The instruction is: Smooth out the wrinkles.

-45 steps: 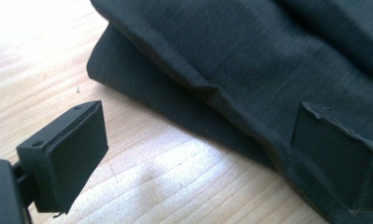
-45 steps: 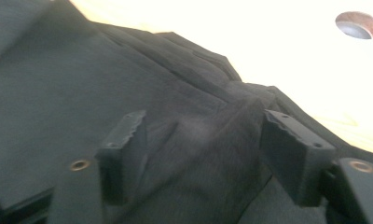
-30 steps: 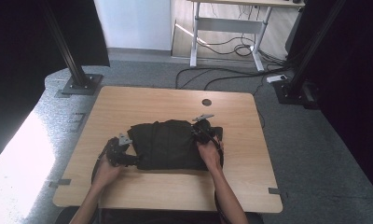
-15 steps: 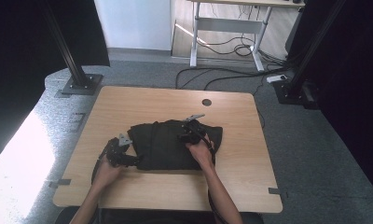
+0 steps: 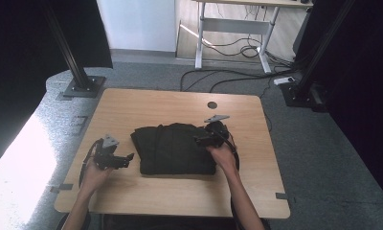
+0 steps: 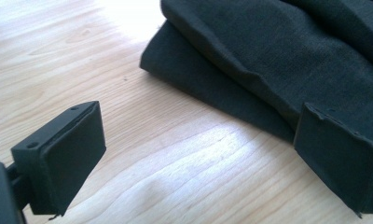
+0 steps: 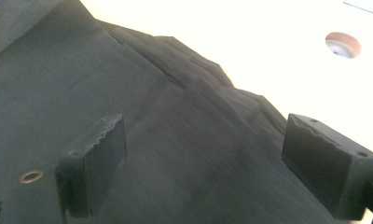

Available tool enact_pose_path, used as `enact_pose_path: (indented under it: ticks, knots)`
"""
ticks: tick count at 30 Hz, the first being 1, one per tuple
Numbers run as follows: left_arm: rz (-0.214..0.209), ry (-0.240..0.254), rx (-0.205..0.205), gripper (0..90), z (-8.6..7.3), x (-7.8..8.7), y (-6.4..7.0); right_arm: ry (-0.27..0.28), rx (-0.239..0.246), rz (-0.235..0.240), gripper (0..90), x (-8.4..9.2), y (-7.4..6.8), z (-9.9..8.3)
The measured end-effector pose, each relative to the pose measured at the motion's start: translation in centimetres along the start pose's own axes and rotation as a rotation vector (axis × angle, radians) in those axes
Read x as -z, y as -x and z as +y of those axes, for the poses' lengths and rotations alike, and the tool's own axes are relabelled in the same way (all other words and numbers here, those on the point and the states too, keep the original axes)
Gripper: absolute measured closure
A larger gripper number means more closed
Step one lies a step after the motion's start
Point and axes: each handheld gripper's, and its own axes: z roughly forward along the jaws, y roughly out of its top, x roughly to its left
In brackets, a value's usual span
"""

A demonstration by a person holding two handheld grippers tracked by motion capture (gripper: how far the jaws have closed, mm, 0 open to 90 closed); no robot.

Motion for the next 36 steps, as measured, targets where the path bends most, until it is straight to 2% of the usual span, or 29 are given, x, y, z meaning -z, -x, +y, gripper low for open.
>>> enact_pose_path:
  ticks: [4, 8, 11, 15, 22, 25, 28, 29, 30, 32, 36]
  knots:
    - [0.000, -0.002, -0.002, 3.4, -0.7, 0.5, -0.6, 0.017, -0.008, -0.013, 10.5, 2.5, 0.7, -0.9]
    - [0.009, -0.037, 0.000, 3.3, -2.0, 0.2, -1.0, 0.020, -0.010, -0.045, 4.3, 4.7, 1.3, -2.5]
    - [0.017, -0.064, 0.017, 1.4, -2.9, -0.1, -1.3, 0.008, -0.012, -0.081, 0.0, 5.9, 1.9, -4.3]
    - [0.018, -0.087, 0.035, 0.7, -3.8, -0.3, -1.5, 0.013, -0.062, -0.104, 0.0, 7.2, 3.0, -7.3]
    - [0.025, -0.131, 0.043, 0.0, -5.1, -0.9, -1.3, -0.015, -0.150, -0.151, 0.0, 7.5, 4.3, -13.4]
    - [-0.003, -0.127, 0.081, 0.0, -5.5, -0.9, -1.6, -0.022, -0.185, -0.167, 0.0, 7.3, 4.9, -15.7]
    - [-0.010, -0.131, 0.092, 0.0, -5.5, -0.9, -1.7, -0.059, -0.196, -0.176, 0.0, 7.0, 5.3, -17.0]
    - [-0.011, -0.132, 0.092, 0.0, -5.6, -0.9, -1.7, -0.056, -0.191, -0.191, 0.0, 6.7, 5.4, -17.6]
    - [-0.011, -0.132, 0.092, 0.0, -5.6, -0.9, -1.7, -0.032, -0.190, -0.191, 0.0, 6.6, 5.5, -17.8]
    - [-0.011, -0.132, 0.092, 0.0, -5.6, -0.9, -1.7, -0.035, -0.202, -0.207, 0.0, 6.7, 5.6, -17.9]
    - [-0.011, -0.132, 0.091, 0.0, -5.6, -0.9, -1.7, -0.033, -0.204, -0.209, 0.0, 6.7, 5.6, -17.9]
